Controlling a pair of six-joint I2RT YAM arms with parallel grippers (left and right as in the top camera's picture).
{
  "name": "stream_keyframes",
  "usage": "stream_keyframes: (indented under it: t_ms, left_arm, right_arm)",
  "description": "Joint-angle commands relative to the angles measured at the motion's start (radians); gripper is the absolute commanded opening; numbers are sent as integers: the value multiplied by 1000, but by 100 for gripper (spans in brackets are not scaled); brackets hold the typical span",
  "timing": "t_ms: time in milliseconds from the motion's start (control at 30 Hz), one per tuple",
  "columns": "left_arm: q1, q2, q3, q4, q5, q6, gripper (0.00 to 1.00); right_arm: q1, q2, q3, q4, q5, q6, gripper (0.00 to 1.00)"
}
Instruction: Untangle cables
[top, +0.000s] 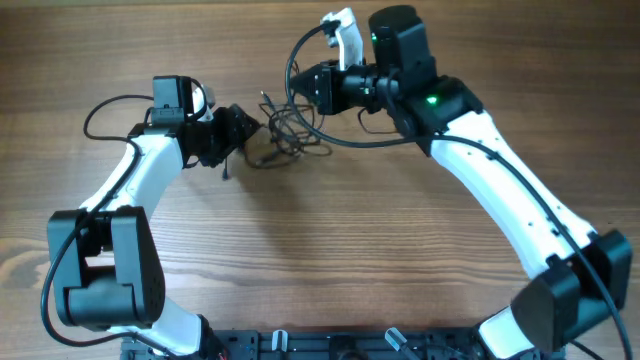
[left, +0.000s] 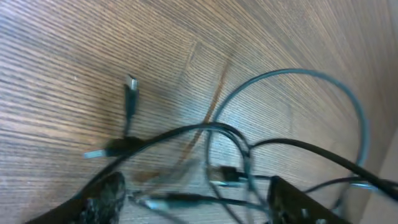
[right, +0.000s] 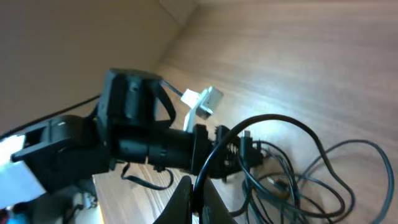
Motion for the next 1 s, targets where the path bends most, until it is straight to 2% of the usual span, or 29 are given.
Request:
stream_keyframes:
  t_ms: [0, 133, 167, 233, 333, 533, 633, 733, 833, 867, 900, 967]
  left_arm:
    - [16, 12, 0, -3, 23, 14, 100]
    - [74, 12, 0, -17, 58, 31, 100]
    - [84, 12, 0, -11, 125, 78, 100]
    - [100, 12, 0, 12, 399, 267, 100]
    - [92, 12, 0, 3, 662, 454, 100]
    - [-5, 12, 0, -31, 684, 676, 91]
    - [-66, 12, 0, -8, 588, 671, 89]
    - [-119, 12, 0, 55, 352, 485, 91]
    - [-149, 13, 0, 73, 205, 400, 79]
    - [-158, 13, 0, 76, 115, 342, 73]
    - [-163, 13, 0, 77, 48, 300, 67]
    - [-165, 17, 0, 76, -91, 224, 47]
  right_arm:
    - [2, -19, 17, -19, -10, -56, 4]
    - [2, -19, 16, -114, 12, -156, 4]
    - [2, -19, 16, -120, 27, -156, 4]
    - [2, -19, 16, -119, 40, -152, 4]
    - [2, -18, 16, -116, 123, -99, 4]
    - [1, -15, 16, -112, 171, 11, 4]
    - [1, -16, 16, -111, 158, 11, 4]
    - [1, -18, 16, -66, 87, 11, 4]
    - [1, -28, 16, -4, 41, 15, 4]
    - [1, -37, 16, 17, 37, 39, 4]
    - [1, -48, 16, 35, 32, 51, 4]
    - [1, -80, 16, 66, 18, 64, 4]
